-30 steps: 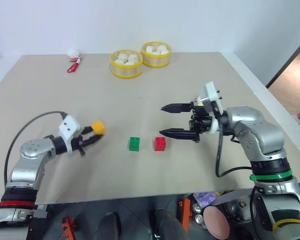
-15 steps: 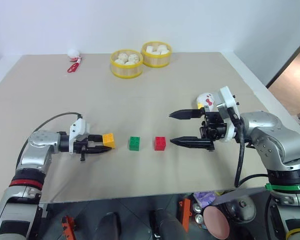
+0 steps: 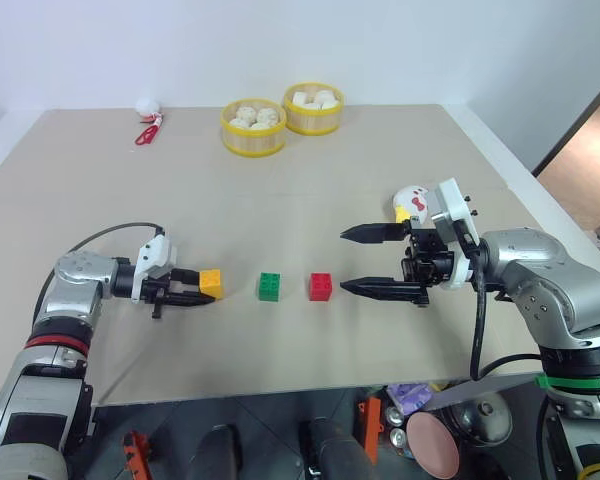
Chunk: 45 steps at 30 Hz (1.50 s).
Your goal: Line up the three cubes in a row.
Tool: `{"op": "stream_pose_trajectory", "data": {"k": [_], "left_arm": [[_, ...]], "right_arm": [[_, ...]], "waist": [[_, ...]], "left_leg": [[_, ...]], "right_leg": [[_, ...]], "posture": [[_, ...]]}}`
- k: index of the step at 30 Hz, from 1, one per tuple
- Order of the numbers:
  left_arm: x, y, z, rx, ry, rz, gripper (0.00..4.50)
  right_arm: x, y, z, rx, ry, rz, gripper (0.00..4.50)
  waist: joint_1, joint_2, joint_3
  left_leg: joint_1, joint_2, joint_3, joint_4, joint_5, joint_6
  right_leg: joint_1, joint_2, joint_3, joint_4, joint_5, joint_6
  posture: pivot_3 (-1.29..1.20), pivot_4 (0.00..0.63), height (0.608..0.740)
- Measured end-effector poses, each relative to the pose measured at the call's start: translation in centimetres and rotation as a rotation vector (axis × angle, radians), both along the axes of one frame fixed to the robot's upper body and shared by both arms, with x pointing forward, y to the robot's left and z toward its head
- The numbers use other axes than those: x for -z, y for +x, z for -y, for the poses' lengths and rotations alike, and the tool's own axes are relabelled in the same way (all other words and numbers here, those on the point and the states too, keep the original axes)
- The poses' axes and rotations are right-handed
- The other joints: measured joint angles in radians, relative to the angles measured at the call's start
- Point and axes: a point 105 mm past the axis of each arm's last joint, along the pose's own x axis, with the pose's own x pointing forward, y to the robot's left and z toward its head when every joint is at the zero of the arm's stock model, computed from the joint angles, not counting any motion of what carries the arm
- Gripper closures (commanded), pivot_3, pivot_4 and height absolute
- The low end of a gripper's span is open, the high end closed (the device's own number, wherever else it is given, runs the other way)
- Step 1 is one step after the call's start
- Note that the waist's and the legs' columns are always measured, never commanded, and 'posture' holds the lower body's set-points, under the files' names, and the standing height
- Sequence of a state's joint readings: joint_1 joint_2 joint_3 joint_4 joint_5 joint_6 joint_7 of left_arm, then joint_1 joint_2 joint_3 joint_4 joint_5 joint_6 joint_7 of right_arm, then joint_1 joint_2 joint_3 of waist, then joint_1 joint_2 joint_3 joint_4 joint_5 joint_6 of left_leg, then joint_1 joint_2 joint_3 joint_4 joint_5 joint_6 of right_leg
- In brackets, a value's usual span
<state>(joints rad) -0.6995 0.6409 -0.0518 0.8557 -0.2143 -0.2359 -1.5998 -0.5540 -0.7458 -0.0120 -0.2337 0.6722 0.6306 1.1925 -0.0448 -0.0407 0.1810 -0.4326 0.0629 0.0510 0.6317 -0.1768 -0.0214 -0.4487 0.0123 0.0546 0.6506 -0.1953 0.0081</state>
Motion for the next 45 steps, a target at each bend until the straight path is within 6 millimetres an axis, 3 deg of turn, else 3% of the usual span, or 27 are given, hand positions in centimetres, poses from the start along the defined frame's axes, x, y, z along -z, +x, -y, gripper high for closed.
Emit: {"op": "stream_pose_trajectory", "data": {"k": [12,27,45], "left_arm": [[0.1,-0.1,0.5,0.029,0.012,0.008,3.20],[-0.2,0.7,3.1,0.128,0.031,0.066,3.20],[0.0,0.9,1.8,0.107,0.066,0.064,3.20]], "right_arm": [[0.1,0.1,0.0,0.012,0.001,0.000,0.00],[0.1,0.1,0.0,0.016,-0.001,0.003,0.00],[0.5,-0.2,0.1,0.023,-0.011,-0.012,0.00]], "waist": [[0.000,0.000,0.000],[0.000,0.000,0.000],[0.000,0.000,0.000]], "left_leg": [[0.000,0.000,0.000,0.002,0.000,0.000],[-0.001,0.000,0.000,0.003,0.000,0.000],[0.000,0.000,0.000,0.005,0.000,0.001]], "right_leg": [[0.000,0.000,0.000,0.001,0.000,0.001],[0.000,0.000,0.001,0.001,0.001,0.002],[0.000,0.000,0.001,0.003,0.002,0.002]], "posture": [[0.00,0.150,0.740],[0.00,0.150,0.740],[0.00,0.150,0.740]]}}
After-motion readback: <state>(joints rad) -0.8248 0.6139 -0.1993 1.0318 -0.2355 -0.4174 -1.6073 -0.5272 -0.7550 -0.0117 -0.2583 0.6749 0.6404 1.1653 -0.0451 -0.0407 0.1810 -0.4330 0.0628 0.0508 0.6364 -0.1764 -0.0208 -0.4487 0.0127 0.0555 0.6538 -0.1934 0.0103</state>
